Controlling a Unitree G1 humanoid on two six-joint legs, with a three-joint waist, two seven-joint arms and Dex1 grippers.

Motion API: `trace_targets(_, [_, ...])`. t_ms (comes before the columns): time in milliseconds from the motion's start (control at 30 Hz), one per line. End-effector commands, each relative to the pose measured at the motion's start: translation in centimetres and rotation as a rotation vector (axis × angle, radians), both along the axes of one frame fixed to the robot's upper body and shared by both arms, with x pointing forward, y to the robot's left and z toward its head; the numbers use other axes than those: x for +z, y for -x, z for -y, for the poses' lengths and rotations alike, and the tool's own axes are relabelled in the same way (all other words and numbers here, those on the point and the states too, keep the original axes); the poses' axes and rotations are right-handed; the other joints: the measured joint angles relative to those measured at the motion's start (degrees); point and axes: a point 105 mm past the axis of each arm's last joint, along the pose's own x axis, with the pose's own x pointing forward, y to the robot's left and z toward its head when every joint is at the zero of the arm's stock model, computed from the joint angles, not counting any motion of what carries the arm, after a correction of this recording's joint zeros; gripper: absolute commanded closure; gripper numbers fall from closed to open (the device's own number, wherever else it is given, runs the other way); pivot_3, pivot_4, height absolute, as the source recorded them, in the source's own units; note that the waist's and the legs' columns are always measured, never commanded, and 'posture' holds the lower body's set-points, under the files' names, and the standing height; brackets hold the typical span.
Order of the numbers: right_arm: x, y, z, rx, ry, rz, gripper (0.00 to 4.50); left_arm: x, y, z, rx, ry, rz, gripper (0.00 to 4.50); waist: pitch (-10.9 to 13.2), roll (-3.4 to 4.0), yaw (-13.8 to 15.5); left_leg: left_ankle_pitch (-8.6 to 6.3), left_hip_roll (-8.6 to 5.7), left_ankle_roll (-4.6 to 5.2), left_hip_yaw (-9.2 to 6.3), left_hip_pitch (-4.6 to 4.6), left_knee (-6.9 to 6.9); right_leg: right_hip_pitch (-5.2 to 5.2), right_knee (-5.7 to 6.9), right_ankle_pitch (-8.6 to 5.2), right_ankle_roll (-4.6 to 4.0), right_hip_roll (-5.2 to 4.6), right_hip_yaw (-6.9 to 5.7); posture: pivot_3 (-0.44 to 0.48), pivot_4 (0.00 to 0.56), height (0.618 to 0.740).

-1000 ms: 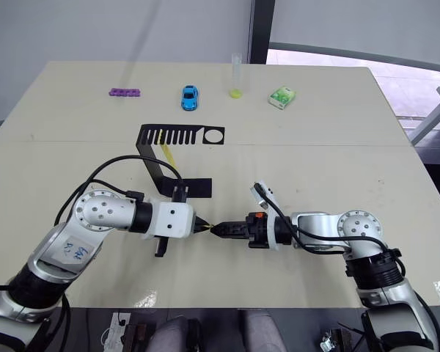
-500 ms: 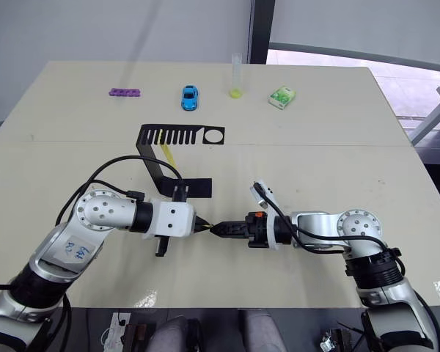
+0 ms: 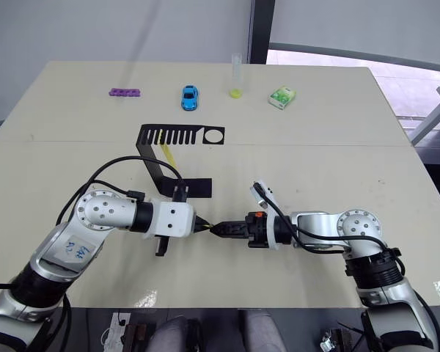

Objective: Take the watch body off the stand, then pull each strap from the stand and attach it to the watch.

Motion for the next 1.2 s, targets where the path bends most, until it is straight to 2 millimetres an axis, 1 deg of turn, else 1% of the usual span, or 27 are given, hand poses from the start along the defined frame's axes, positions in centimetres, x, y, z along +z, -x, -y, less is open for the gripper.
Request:
trace_targets(33, [1.5, 2.2, -1.9, 0.144, -0.083, 0.015, 2.9, 1.4, 0.1, 1.0, -0.028, 0.044, 0.075, 4.5, 0.0, 0.0, 0.0, 0.0, 0.0, 0.0, 0.0, 0.0, 0.0, 0.0, 0.0, 0.0, 0.0, 0.0, 0.0, 0.0, 0.15, 0.74])
trace_targets(233, [1.5, 2.2, -2.0, 0.145, -0.085, 0.016, 2.9, 1.3, 0.3, 0.7, -0.024, 0.046, 0.044, 4.5, 0.0, 0.0, 0.0, 0.0, 0.0, 0.0, 0.0, 0.0, 0.0, 0.0, 0.0, 0.0, 0.0, 0.0, 0.0, 0.0, 0.15, 0.74])
trace_targets(333, [1.4, 2.2, -2.0, 0.144, -0.083, 0.016, 2.9, 1.8, 0.4, 0.6, -0.02, 0.069, 0.033, 3.54, 0.0, 0.0, -0.1, 0.0, 0.0, 0.0, 0.0, 0.0, 0.0, 0.0, 0.01, 0.0, 0.0, 0.0, 0.0, 0.0, 0.15, 0.74])
trace_targets(400, [1.5, 2.1, -1.9, 0.142, -0.086, 0.022, 2.9, 2.3, 0.5, -0.4, -0.007, 0.049, 0.043, 2.68, 0.0, 0.0, -0.1, 0.0, 0.02, 0.0, 0.0, -0.01, 0.01, -0.01, 0.02, 0.0, 0.0, 0.02, 0.0, 0.0, 0.15, 0.74])
trace_targets(433, [1.7, 2.1, -1.9, 0.141, -0.092, 0.025, 2.9, 2.4, 0.7, -1.2, 0.001, 0.024, 0.03, 2.01, 0.0, 0.0, -0.1, 0.0, 0.03, 0.0, 0.0, -0.01, 0.01, -0.02, 0.03, 0.0, 0.0, 0.01, 0.0, 0.0, 0.15, 0.74])
trace_targets(467, [1.8, 2.0, -1.9, 0.14, -0.098, 0.028, 2.9, 2.5, 0.8, -2.2, 0.013, 0.002, 0.027, 1.53, 0.0, 0.0, -0.2, 0.0, 0.04, 0.0, -0.01, -0.01, 0.01, -0.02, 0.03, 0.0, 0.0, 0.01, 0.0, 0.0, 0.15, 0.74])
trace_targets(500, [1.9, 2.0, -1.8, 0.136, -0.099, 0.03, 2.9, 2.6, 1.0, -3.3, 0.037, -0.014, 0.013, 1.2, 0.0, 0.0, -0.3, 0.0, 0.04, 0.0, -0.01, -0.01, 0.02, -0.02, 0.03, 0.0, 0.0, 0.01, 0.0, 0.0, 0.15, 0.74])
trace_targets(567, [1.8, 1.8, -1.4, 0.128, -0.09, 0.035, 2.9, 3.0, 2.0, -5.9, 0.081, -0.048, -0.043, 0.24, 0.0, 0.01, -0.5, 0.0, 0.05, -0.01, -0.01, 0.0, -0.01, -0.05, 0.04, -0.01, -0.02, 0.02, 0.01, 0.0, 0.15, 0.74])
trace_targets(600, [1.8, 1.8, -1.3, 0.125, -0.088, 0.041, 2.9, 3.2, 2.4, -6.7, 0.1, -0.04, -0.07, 0.0, 0.0, 0.01, -0.4, 0.0, 0.05, -0.01, -0.03, 0.0, -0.01, -0.07, 0.08, -0.03, -0.05, 0.02, 0.0, 0.0, 0.15, 0.74])
trace_targets(667, [2.1, 1.6, -1.1, 0.12, -0.089, 0.077, 2.9, 4.0, 3.2, -7.9, 0.119, 0.02, -0.101, 0.0, 0.0, 0.01, -0.2, 0.0, 0.05, -0.01, -0.06, 0.0, 0.02, -0.07, 0.08, -0.04, -0.07, -0.01, -0.03, 0.0, 0.15, 0.74])
trace_targets(733, [2.7, 1.3, -0.9, 0.108, -0.071, 0.19, 2.9, 4.9, 4.1, -8.6, 0.112, 0.129, -0.132, 0.0, 0.0, 0.0, 0.1, -0.01, 0.02, 0.0, -0.07, -0.02, 0.05, -0.05, 0.06, -0.03, -0.06, -0.04, -0.03, 0.0, 0.15, 0.74])
trace_targets(800, [3.4, 1.2, -0.8, 0.123, -0.037, 0.372, 2.9, 5.7, 4.8, -9.2, 0.112, 0.241, -0.153, 0.0, 0.0, 0.02, 0.2, -0.02, 0.01, 0.02, -0.09, -0.05, 0.06, -0.05, 0.02, -0.03, -0.06, -0.05, -0.05, 0.0, 0.15, 0.74])
trace_targets(833, [3.3, 1.3, -0.8, 0.146, 0.012, 0.48, 2.9, 6.0, 5.0, -9.4, 0.116, 0.292, -0.163, 0.0, 0.0, 0.02, 0.3, -0.04, 0.0, 0.04, -0.11, -0.05, 0.07, -0.05, 0.05, -0.04, -0.06, -0.05, -0.07, 0.0, 0.15, 0.74])
trace_targets(900, [3.8, 1.4, -0.7, 0.211, 0.065, 0.787, 2.9, 6.1, 5.5, -9.8, 0.127, 0.352, -0.182, 0.0, 0.0, 0.01, 0.5, -0.06, 0.0, 0.03, -0.15, -0.06, 0.07, -0.03, 0.0, -0.03, -0.06, -0.05, -0.13, 0.0, 0.15, 0.74])
trace_targets(967, [3.7, 1.5, -0.5, 0.305, 0.145, 1.131, 2.9, 6.0, 5.7, -10.2, 0.147, 0.404, -0.192, 0.0, 0.0, 0.0, 0.6, -0.07, -0.01, 0.02, -0.18, -0.05, 0.05, 0.01, -0.08, -0.04, -0.06, -0.03, -0.17, 0.0, 0.15, 0.74])
trace_targets(1000, [3.5, 1.5, -0.4, 0.348, 0.169, 1.233, 2.9, 5.8, 5.8, -10.3, 0.151, 0.411, -0.191, 0.0, 0.0, 0.0, 0.6, -0.07, -0.03, 0.01, -0.19, -0.05, 0.05, 0.02, -0.1, -0.04, -0.06, -0.02, -0.19, 0.0, 0.15, 0.74])
trace_targets(1133, [2.7, 1.3, 0.4, 0.472, 0.27, 1.52, 2.9, 5.4, 6.3, -10.5, 0.127, 0.404, -0.164, 0.0, 0.0, -0.01, 0.6, -0.07, -0.03, 0.0, -0.16, -0.03, 0.07, 0.02, -0.05, -0.04, -0.06, -0.01, -0.19, 0.0, 0.15, 0.74])
trace_targets(1200, [2.6, 1.3, 0.5, 0.507, 0.286, 1.595, 2.9, 5.4, 6.4, -10.4, 0.124, 0.411, -0.164, 0.0, 0.0, -0.01, 0.5, -0.06, -0.03, 0.0, -0.13, 0.01, 0.08, 0.02, 0.0, -0.04, -0.06, -0.01, -0.16, 0.0, 0.15, 0.74])
